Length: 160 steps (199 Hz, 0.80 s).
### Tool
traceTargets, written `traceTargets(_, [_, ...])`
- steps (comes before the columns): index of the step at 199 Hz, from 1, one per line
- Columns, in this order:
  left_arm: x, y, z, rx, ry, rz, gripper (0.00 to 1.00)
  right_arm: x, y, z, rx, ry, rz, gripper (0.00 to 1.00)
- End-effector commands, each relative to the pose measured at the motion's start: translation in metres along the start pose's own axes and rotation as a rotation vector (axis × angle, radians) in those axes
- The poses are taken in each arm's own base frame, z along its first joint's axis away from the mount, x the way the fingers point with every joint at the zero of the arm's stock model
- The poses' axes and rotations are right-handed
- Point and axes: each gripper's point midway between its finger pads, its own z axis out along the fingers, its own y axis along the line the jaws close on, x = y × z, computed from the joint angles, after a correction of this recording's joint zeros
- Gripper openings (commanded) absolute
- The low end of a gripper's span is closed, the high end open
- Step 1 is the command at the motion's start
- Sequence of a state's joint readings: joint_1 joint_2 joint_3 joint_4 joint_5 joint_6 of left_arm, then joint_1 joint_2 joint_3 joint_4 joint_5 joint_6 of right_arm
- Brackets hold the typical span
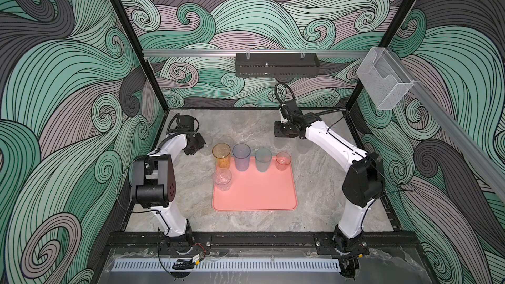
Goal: Place the glasses into the tray
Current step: Pick up the glass from the top-left of the table.
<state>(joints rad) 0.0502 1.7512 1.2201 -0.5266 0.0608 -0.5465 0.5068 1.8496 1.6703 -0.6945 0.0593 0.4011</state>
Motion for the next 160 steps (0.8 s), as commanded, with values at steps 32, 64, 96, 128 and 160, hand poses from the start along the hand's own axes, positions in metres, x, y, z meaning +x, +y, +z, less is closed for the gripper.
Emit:
traceTargets(32, [-0.005, -0.006, -0.010, 0.023, -0.002, 0.001, 0.09, -0.001, 0.006, -0.007, -0.021, -0.016, 0.002, 0.41])
traceTargets(64, [-0.009, -0.009, -0.026, 0.036, -0.027, 0.009, 0.04, -0.001, 0.009, -0.008, -0.031, -0.019, 0.004, 0.41])
traceTargets(96, [-0.020, -0.017, -0.050, 0.061, -0.072, 0.020, 0.00, 0.000, 0.013, -0.012, -0.037, -0.019, -0.002, 0.41])
traceTargets(128, [-0.033, -0.026, -0.088, 0.094, -0.152, 0.045, 0.00, 0.001, 0.018, -0.021, -0.045, -0.027, -0.010, 0.41])
traceTargets(160, [-0.040, -0.041, -0.141, 0.172, -0.243, 0.109, 0.00, 0.007, 0.027, -0.042, -0.072, -0.035, -0.042, 0.41])
